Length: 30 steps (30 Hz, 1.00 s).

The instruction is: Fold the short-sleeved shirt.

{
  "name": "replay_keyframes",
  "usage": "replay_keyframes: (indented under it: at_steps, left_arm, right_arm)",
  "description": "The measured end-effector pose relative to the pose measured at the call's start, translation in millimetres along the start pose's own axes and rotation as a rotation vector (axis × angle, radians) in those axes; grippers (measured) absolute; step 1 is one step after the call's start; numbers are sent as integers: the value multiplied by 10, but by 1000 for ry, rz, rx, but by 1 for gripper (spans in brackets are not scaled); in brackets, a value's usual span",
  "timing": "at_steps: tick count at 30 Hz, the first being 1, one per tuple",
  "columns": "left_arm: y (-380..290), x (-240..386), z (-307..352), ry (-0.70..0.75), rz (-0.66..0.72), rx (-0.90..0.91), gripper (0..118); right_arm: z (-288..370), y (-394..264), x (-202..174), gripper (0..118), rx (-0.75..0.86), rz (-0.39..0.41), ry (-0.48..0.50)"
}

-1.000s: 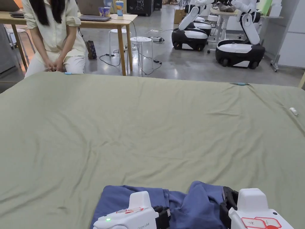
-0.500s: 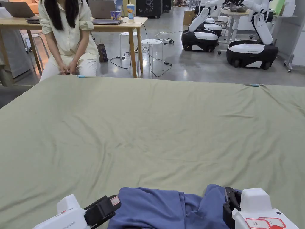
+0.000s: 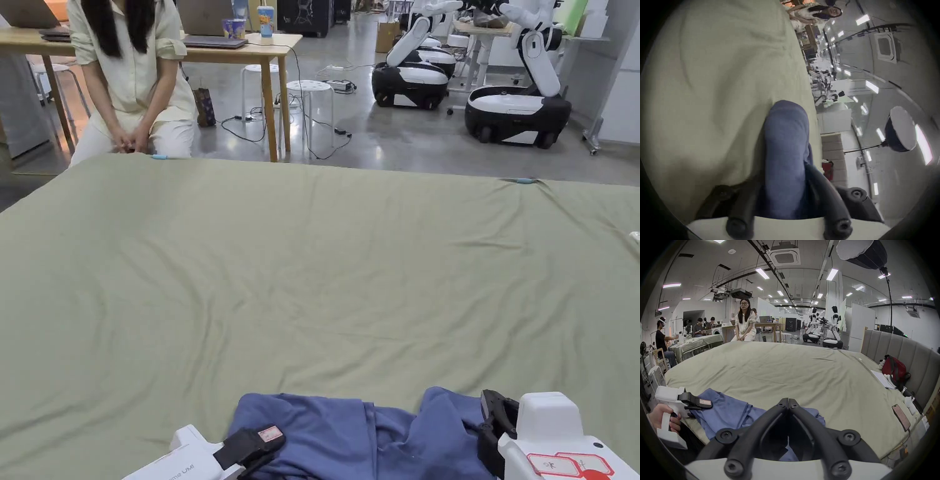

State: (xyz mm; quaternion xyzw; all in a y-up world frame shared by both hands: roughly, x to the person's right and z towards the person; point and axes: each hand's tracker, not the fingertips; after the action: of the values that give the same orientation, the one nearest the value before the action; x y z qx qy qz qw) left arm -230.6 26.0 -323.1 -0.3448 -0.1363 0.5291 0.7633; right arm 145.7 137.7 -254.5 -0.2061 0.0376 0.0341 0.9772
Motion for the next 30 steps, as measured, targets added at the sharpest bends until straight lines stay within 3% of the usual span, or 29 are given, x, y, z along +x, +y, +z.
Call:
replay_keyframes:
  at_steps: [12,20,25,28,30]
  left_arm:
    - [625,485,744,384,-577,275,8]
    - [-491,1429,64,390,-1093,169,8]
    - [-1311,1493,-719,518,-1400,36,7]
    - [-1529,1372,-1028,612,-1489,15,7]
    - [-1538,1318,-1082,607,-1473,-2,7]
  right_arm:
    - [-2,-32,74,0,-16,2,-6]
    - [-49,-111,127,0,-31,13,-14]
    - [5,-147,180,0,-35,11,-23]
    - [9,-181,224,0,-43,3,-27]
    - [53,-194,229,0,-45,2,-28]
